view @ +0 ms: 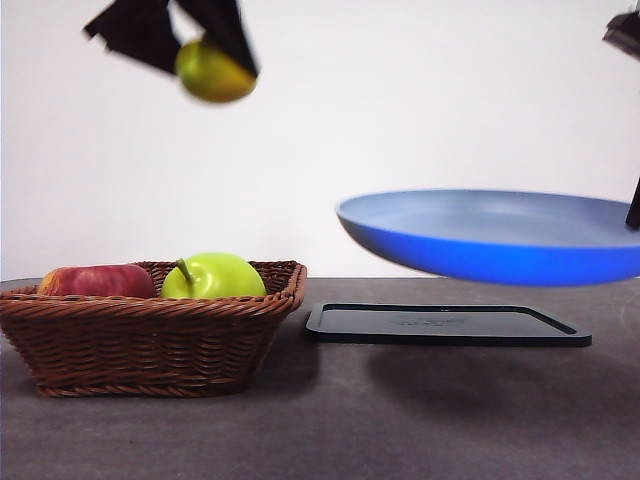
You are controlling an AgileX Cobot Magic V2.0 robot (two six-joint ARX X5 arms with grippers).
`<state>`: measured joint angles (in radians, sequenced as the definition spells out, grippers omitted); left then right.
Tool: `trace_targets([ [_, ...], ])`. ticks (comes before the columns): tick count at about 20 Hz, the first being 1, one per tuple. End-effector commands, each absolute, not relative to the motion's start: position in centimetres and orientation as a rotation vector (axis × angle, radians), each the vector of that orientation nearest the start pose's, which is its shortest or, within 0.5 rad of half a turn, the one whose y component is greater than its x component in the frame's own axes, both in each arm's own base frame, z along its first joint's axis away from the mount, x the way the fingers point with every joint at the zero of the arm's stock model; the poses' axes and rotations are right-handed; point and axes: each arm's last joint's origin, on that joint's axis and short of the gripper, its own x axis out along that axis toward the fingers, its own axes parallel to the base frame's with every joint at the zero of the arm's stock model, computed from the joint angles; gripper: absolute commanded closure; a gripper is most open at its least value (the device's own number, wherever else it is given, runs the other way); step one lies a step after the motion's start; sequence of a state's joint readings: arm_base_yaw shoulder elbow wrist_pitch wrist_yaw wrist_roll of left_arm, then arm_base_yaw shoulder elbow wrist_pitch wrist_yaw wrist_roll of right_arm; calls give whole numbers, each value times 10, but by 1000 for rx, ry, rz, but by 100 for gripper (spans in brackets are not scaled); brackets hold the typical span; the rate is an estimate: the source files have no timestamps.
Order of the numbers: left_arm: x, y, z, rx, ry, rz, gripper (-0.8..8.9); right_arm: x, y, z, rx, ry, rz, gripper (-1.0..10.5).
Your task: Take the lemon from the basket,put the lemon in the plate,hand out the plate
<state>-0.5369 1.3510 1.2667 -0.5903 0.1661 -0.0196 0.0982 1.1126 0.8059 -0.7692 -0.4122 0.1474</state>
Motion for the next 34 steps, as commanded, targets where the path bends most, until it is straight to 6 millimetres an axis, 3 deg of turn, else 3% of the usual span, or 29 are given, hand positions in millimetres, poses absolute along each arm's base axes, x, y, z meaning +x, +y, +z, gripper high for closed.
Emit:
trace_targets([
  [1,227,-181,345,119,671,-799,635,204,33,239,322,1122,379,944],
  [5,196,-237,334,181,657,-981,635,204,35,238,316,1135,388,944],
  [9,182,-280,309,265,650,-1004,635,203,39,237,307,1150,402,944],
  [15,185,-315,260,341,755,-1026,633,201,39,236,307,1170,401,944],
  [18,187,-320,247,361,798,-1026,555,201,39,236,307,1170,401,944],
  [22,187,-321,243,366,809,-1025,499,201,39,236,307,1170,401,944],
  [24,187,-320,243,367,813,-1025,413,201,39,236,309,1170,401,944],
  [29,187,-319,242,369,828,-1022,409,200,40,237,338,1173,446,944],
  [31,187,-315,248,357,827,-1011,409,200,40,237,356,1181,434,944],
  [34,187,-295,276,331,803,-989,411,202,40,234,377,1202,416,944],
])
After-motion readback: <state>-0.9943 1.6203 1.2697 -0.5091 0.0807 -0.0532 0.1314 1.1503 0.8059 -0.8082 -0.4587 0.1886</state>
